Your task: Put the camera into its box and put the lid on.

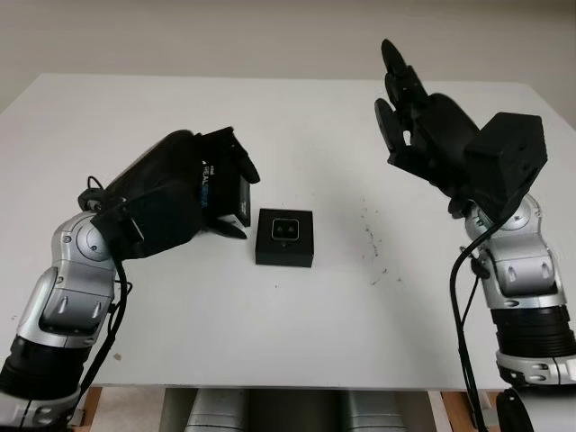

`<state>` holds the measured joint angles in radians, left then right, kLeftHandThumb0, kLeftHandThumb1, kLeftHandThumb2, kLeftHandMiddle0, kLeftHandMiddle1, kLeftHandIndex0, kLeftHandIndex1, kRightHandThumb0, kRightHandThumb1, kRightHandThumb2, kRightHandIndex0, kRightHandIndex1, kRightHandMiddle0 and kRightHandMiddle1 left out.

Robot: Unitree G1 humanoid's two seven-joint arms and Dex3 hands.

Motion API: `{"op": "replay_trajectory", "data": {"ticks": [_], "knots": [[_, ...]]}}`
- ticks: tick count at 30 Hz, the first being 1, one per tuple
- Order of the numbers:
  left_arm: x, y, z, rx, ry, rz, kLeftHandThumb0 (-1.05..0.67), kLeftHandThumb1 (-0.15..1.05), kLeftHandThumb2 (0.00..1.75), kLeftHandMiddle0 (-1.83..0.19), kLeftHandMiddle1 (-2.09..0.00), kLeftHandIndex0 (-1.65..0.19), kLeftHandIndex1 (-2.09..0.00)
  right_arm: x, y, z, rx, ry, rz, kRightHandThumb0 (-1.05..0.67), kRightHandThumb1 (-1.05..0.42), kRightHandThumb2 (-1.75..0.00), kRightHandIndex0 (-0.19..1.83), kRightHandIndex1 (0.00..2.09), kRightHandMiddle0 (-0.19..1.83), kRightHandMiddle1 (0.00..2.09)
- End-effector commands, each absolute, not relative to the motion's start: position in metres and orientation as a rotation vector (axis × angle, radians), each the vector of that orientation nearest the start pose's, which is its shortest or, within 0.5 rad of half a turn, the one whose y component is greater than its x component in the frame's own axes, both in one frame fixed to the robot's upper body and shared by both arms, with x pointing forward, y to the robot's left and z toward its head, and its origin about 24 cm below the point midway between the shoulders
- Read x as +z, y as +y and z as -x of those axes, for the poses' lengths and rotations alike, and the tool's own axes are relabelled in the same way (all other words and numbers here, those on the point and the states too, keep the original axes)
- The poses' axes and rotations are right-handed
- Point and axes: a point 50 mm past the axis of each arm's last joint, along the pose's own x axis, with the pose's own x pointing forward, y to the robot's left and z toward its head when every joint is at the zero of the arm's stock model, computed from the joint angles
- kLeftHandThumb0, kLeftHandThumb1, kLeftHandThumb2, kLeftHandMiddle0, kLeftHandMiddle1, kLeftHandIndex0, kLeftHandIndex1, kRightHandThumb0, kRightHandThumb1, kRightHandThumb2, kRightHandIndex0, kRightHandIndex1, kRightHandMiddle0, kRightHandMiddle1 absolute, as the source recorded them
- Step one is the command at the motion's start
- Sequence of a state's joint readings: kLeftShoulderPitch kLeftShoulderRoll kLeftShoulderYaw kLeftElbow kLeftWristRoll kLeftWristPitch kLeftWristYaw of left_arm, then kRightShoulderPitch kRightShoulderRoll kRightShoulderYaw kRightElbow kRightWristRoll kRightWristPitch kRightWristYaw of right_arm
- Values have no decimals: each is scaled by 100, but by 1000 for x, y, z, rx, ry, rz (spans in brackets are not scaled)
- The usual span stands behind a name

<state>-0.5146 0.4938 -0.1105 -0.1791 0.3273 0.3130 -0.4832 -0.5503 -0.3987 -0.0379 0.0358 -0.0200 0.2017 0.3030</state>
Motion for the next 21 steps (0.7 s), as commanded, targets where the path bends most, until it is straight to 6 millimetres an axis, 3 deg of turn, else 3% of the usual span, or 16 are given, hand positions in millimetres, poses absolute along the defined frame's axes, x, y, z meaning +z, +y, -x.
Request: {"op": "replay_trajectory", "data": {"ticks": [1, 9, 21], "knots": [[200, 153, -321, -416, -195, -862, -13, 93, 5, -52, -155, -36, -147, 188, -183, -335, 248, -261, 430, -75, -105, -69, -18, 2, -17, 3], [192, 133, -336, -480, -127, -856, -12, 89, 5, -56, -145, -41, -152, 186, -180, -336, 270, -245, 426, -78, -105, -70, -19, 0, -19, 2], [171, 117, -343, -503, -10, -902, -13, 90, 6, -53, -151, -39, -150, 185, -178, -339, 276, -235, 436, -80, -105, -71, -19, 0, -19, 1]]}}
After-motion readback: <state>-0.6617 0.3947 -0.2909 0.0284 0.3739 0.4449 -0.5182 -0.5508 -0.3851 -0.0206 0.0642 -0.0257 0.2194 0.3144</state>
